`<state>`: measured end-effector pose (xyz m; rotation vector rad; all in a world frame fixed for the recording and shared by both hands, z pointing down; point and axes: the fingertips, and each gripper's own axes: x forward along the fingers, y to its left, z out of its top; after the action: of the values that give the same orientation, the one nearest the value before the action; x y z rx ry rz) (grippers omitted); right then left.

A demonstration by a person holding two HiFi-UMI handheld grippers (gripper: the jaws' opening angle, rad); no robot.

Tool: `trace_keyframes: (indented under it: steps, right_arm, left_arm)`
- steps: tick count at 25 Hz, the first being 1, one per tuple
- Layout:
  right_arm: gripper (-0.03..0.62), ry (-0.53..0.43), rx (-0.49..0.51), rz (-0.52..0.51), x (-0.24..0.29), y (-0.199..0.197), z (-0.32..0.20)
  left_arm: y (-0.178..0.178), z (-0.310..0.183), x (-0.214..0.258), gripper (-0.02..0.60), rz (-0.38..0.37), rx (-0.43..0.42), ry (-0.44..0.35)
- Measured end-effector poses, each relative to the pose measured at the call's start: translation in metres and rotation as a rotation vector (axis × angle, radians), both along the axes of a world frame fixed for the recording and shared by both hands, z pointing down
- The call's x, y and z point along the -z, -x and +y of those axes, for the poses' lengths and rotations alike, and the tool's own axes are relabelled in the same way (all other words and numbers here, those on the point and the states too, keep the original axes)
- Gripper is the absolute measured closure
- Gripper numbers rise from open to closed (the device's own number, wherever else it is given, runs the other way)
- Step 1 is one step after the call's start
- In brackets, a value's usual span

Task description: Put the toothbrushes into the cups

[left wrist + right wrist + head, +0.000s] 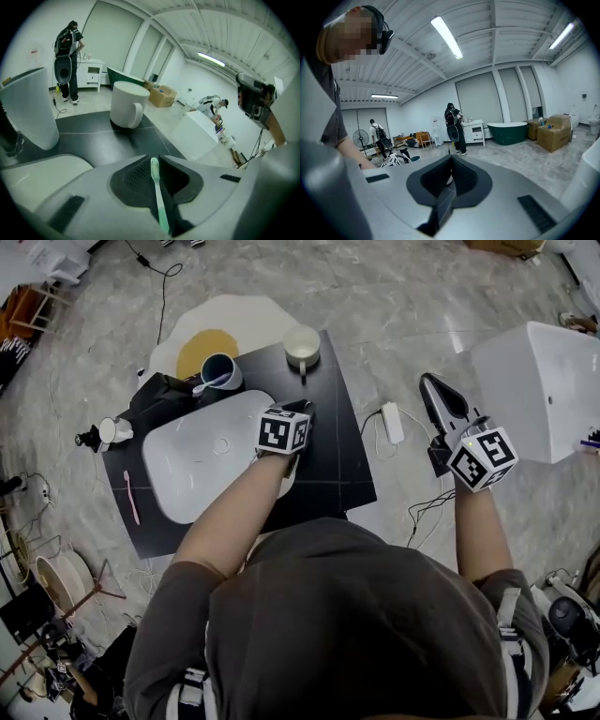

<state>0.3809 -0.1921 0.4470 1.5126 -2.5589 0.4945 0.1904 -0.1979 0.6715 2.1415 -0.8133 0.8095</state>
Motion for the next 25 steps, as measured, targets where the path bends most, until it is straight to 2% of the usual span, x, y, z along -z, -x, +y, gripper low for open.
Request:
trace_keyframes:
  steps: [5, 12, 20, 25]
  right_arm:
    - [0.602, -0.01, 0.02, -0.009, 0.003, 0.012, -0.007]
    - [0.602, -0.036, 0.042, -0.024, 0.011, 0.025, -0.018]
    - [0.601, -0.044, 0.037, -0.026, 0.015, 0.015, -0.023]
    - [0.602, -0.036, 0.002, -0.028, 0.009, -0.006, -0.024]
  left_arm:
    - [0.002, -0.013, 0.069, 0.528, 0.159, 0.024, -0.066]
    - [0.01, -0.051, 0.169, 0.528, 0.311, 0.042, -0.254]
    - [0.011, -0.123, 0.227, 0.528, 0.412, 0.111, -0.467]
    - [0.002, -0.167, 0.252, 0.528, 0.443, 0.114, -0.626]
